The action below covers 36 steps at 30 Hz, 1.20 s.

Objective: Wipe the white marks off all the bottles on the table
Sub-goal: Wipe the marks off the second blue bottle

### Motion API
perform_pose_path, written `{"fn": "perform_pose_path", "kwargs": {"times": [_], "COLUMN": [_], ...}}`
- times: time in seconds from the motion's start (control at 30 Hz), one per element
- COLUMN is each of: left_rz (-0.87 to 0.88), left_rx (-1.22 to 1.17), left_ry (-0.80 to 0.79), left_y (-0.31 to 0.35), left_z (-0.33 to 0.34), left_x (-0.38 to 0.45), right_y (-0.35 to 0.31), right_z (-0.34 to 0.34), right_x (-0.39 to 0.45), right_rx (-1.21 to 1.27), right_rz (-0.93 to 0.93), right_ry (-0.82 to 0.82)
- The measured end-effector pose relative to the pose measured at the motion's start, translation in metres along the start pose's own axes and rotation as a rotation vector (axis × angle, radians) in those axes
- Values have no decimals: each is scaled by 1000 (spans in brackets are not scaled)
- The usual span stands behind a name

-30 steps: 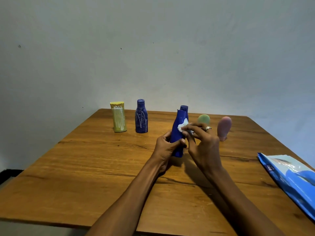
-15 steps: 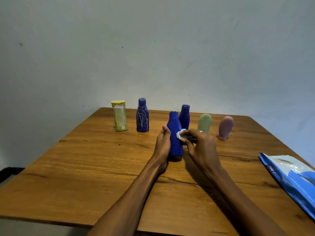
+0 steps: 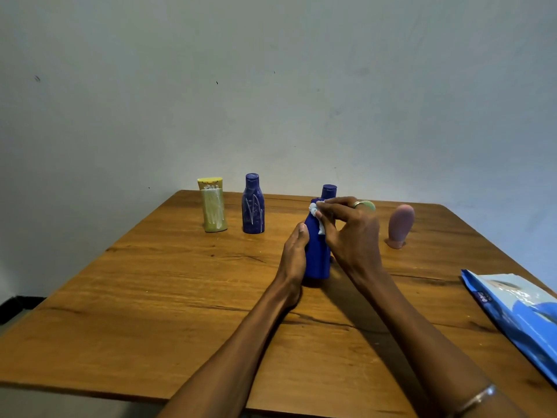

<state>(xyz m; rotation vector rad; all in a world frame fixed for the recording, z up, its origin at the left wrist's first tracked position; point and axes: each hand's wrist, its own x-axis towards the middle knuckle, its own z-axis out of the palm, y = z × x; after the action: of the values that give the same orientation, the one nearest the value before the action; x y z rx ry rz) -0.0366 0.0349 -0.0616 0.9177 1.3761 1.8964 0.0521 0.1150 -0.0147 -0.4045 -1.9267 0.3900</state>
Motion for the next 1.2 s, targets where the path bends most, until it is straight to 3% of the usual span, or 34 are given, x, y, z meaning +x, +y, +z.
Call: {"fn": "perform_pose_path", "kwargs": {"times": [0.33,0.63,0.83,0.93,1.2], "left_rz": [-42,-22,-29,-41,-35], "left_rx": [-53,-54,-95,-118,-168], "left_ry": [61,87,105,126,159], "left_y": [2,4,4,4,7], "left_z": [-6,-3,-6,-6,-9], "left_x": [3,-4,-3,-1,0], "right_y": [5,8,3,2,14], "right_z": [0,12,6,-2,-8], "right_x": [-47,0,-25,-46,-65], "right_rx": [-39,78,19,126,11], "right_rz": [-16,80,-7,10,63], "right_ry": [-285,-50,-182,-270,-440]}}
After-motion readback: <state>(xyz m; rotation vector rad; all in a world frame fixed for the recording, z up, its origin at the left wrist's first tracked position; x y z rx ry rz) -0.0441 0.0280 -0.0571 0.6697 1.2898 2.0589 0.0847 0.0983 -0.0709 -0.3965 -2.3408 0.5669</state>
